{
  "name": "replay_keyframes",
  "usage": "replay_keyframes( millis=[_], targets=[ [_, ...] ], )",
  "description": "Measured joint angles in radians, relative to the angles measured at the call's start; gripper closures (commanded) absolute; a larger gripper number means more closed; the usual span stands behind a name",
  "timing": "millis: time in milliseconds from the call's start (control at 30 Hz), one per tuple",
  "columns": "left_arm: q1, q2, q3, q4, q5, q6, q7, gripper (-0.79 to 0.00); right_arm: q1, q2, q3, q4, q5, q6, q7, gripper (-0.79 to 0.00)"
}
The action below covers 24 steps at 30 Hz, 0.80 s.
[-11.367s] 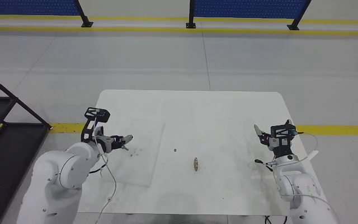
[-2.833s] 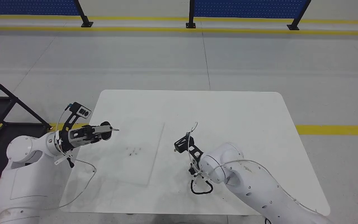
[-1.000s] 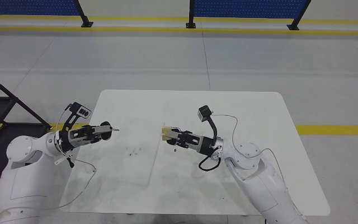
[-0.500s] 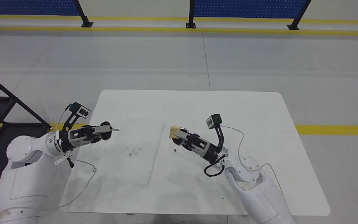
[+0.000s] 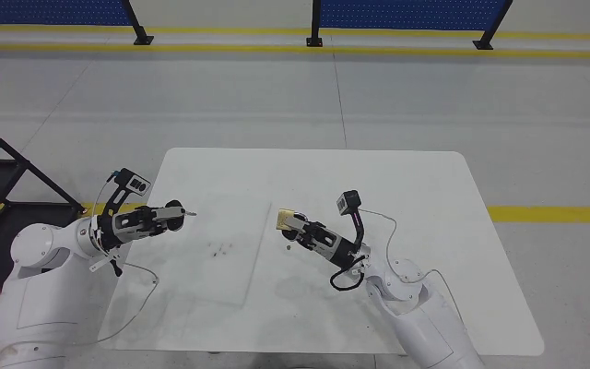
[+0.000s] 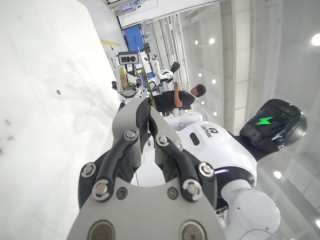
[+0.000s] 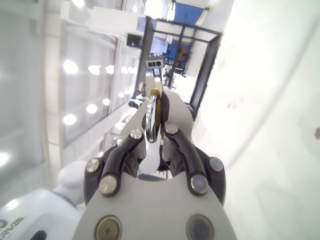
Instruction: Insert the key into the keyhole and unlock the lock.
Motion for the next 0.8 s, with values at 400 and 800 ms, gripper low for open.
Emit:
replay_keyframes(
  millis=[400, 800],
  targets=[
    [0.033, -0.018, 0.173, -0.114, 0.054, -0.001, 0.102, 0.0, 0.0, 0.0, 0.0, 0.0, 0.0, 0.0, 0.0, 0.0],
    [-0.021, -0.043, 0.312, -0.073, 0.011, -0.069, 0.211, 0.0, 0.0, 0.0, 0.0, 0.0, 0.0, 0.0, 0.0, 0.0]
  ],
)
